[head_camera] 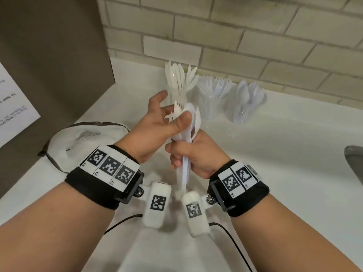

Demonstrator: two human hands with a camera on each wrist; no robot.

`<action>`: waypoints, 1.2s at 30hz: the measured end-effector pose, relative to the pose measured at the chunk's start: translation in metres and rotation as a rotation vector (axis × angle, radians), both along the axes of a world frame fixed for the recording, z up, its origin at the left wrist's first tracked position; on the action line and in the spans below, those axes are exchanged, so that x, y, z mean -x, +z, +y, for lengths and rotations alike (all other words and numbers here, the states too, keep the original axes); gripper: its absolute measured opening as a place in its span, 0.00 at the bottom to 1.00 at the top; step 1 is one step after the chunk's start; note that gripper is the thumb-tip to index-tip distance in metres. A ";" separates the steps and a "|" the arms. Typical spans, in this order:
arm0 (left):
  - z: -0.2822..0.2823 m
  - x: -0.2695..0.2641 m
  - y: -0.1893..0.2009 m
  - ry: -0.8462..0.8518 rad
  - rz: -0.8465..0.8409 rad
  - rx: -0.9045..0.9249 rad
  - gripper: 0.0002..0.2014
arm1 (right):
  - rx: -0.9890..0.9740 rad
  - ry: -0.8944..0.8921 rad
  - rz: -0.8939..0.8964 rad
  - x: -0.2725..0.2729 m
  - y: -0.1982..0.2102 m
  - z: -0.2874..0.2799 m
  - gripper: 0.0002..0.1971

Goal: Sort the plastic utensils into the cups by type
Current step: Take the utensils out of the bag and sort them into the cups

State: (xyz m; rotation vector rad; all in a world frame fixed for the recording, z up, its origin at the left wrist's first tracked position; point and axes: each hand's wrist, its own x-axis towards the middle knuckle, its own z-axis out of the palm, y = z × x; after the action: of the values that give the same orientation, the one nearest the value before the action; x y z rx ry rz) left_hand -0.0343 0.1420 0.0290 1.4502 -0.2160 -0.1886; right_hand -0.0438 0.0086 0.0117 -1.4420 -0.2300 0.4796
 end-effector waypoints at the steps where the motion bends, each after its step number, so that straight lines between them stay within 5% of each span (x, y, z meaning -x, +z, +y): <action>1: 0.000 0.002 -0.002 -0.070 0.036 0.008 0.54 | 0.019 0.021 -0.030 0.000 0.002 0.000 0.02; 6: -0.001 0.003 0.002 -0.087 -0.033 -0.027 0.33 | 0.138 0.054 -0.167 0.002 0.011 0.009 0.07; 9: 0.001 0.000 0.000 -0.028 -0.067 0.054 0.37 | 0.154 -0.026 -0.233 -0.006 0.020 0.007 0.10; 12: 0.007 -0.002 -0.003 -0.048 0.153 0.380 0.51 | -0.044 -0.190 -0.292 -0.018 0.039 -0.001 0.06; 16: 0.008 -0.004 -0.009 -0.065 0.555 0.584 0.46 | -0.190 -0.229 -0.375 -0.024 0.056 0.002 0.12; 19: 0.004 -0.004 -0.005 -0.080 0.576 0.599 0.31 | -0.088 -0.216 -0.363 -0.023 0.037 0.015 0.13; 22: 0.006 -0.007 -0.003 -0.090 0.623 0.656 0.27 | -0.054 -0.253 -0.302 -0.021 0.024 0.024 0.09; 25: 0.013 -0.007 -0.008 -0.123 0.539 0.533 0.33 | -0.081 -0.252 -0.269 -0.023 0.022 0.023 0.06; 30: 0.022 -0.002 0.005 -0.226 0.143 0.278 0.36 | -0.092 0.001 -0.232 -0.019 0.024 0.025 0.05; 36: 0.018 0.005 0.023 -0.135 -0.011 -0.096 0.09 | 0.088 0.214 -0.214 -0.010 0.018 0.025 0.05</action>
State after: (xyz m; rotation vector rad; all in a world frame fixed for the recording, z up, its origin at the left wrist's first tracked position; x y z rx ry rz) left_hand -0.0397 0.1599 0.0524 1.5334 -0.3179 -0.3046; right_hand -0.0342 0.0340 0.0295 -1.5636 -0.5442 0.5137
